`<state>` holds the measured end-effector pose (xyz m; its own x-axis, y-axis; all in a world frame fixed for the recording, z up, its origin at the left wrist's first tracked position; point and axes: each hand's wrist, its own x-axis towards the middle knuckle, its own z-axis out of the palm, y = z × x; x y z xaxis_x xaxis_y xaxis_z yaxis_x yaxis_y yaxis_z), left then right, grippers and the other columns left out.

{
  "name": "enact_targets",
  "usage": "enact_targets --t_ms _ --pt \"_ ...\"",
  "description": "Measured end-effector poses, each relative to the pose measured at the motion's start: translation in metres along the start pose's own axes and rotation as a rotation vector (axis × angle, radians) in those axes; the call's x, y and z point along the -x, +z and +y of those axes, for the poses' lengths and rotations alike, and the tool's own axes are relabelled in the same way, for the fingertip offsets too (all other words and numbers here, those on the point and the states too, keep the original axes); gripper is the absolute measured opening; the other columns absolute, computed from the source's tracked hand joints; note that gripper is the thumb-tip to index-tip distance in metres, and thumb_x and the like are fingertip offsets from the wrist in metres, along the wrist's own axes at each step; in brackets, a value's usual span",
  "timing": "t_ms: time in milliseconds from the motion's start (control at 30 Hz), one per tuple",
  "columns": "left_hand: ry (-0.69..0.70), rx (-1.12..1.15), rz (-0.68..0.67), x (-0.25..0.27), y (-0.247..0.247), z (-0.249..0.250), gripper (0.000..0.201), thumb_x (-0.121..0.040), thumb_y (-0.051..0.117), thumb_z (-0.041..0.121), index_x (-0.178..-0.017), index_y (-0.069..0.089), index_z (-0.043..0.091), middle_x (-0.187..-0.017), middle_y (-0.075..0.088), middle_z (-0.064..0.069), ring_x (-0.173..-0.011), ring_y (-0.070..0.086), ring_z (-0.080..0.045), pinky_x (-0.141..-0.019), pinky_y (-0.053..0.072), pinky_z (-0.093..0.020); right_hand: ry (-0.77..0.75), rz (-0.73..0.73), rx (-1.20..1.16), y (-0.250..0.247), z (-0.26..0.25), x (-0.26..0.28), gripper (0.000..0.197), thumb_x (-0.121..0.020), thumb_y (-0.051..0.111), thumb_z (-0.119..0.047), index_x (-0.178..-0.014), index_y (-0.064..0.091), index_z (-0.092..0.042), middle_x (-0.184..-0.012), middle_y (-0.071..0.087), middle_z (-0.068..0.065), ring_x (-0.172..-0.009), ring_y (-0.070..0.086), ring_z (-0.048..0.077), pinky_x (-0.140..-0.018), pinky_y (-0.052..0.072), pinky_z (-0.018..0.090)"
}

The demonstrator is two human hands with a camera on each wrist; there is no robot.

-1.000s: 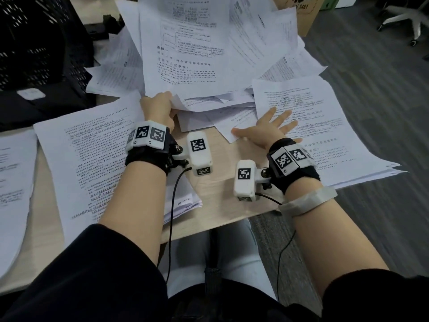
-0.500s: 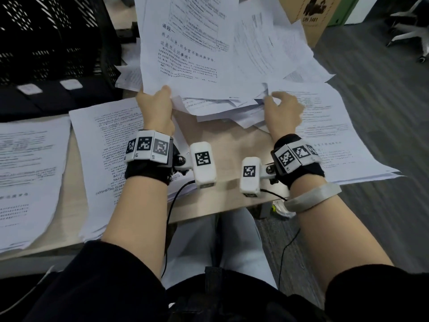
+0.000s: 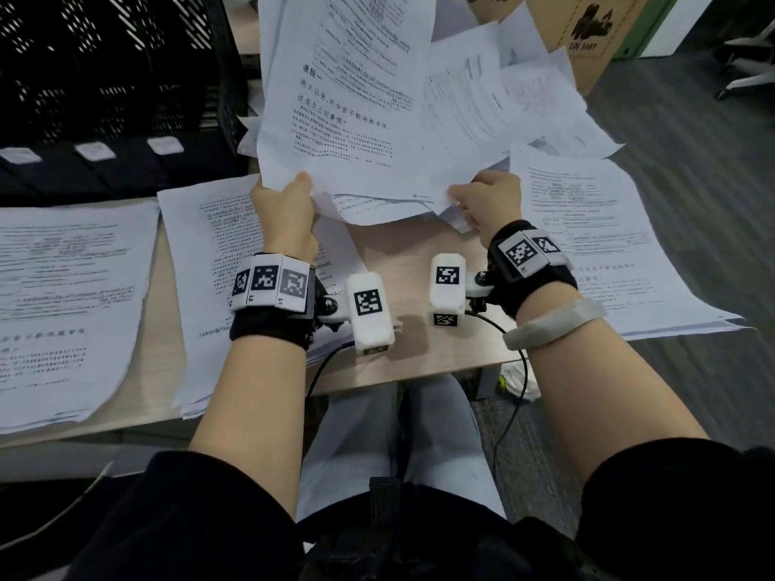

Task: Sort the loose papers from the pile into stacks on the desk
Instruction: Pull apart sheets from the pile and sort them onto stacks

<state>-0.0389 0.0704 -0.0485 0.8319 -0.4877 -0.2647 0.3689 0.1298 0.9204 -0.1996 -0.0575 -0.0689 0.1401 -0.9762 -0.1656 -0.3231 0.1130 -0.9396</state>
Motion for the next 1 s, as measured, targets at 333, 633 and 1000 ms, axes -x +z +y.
enact_targets --t_ms 333,633,1000 --pt "0.129 0.165 0.201 0.004 -0.021 0.012 0.029 -0.088 0.048 -0.005 -0.112 0.049 0.011 -0.103 0.062 -0.003 -0.102 0.063 -0.022 -0.094 0.053 -0.041 -0.319 -0.025 -0.184 0.003 -0.030 0.015 0.028 -0.085 0.044 0.005 -0.059 0.046 -0.005 -0.068 0.045 0.010 -0.066 0.055 0.024 -0.059 0.059 0.032" --pt "0.345 0.272 0.245 0.028 -0.027 0.033 0.035 -0.090 0.044 -0.008 -0.119 0.047 0.010 -0.101 0.060 0.000 -0.093 0.061 -0.014 -0.088 0.053 -0.024 -0.327 0.123 -0.280 -0.040 -0.036 0.046 0.040 -0.083 0.041 0.008 -0.052 0.032 -0.016 -0.053 0.033 -0.009 -0.055 0.036 0.009 -0.064 0.060 0.040" --pt "0.576 0.291 0.381 0.064 -0.048 0.042 0.043 -0.092 0.041 -0.011 -0.135 0.039 -0.009 -0.114 0.058 -0.016 -0.102 0.058 -0.023 -0.082 0.049 -0.013 -0.128 0.117 -0.012 -0.103 0.035 0.075 0.027 -0.085 0.040 0.005 -0.072 0.058 -0.011 -0.072 0.053 0.005 -0.070 0.047 0.018 -0.065 0.040 0.030"
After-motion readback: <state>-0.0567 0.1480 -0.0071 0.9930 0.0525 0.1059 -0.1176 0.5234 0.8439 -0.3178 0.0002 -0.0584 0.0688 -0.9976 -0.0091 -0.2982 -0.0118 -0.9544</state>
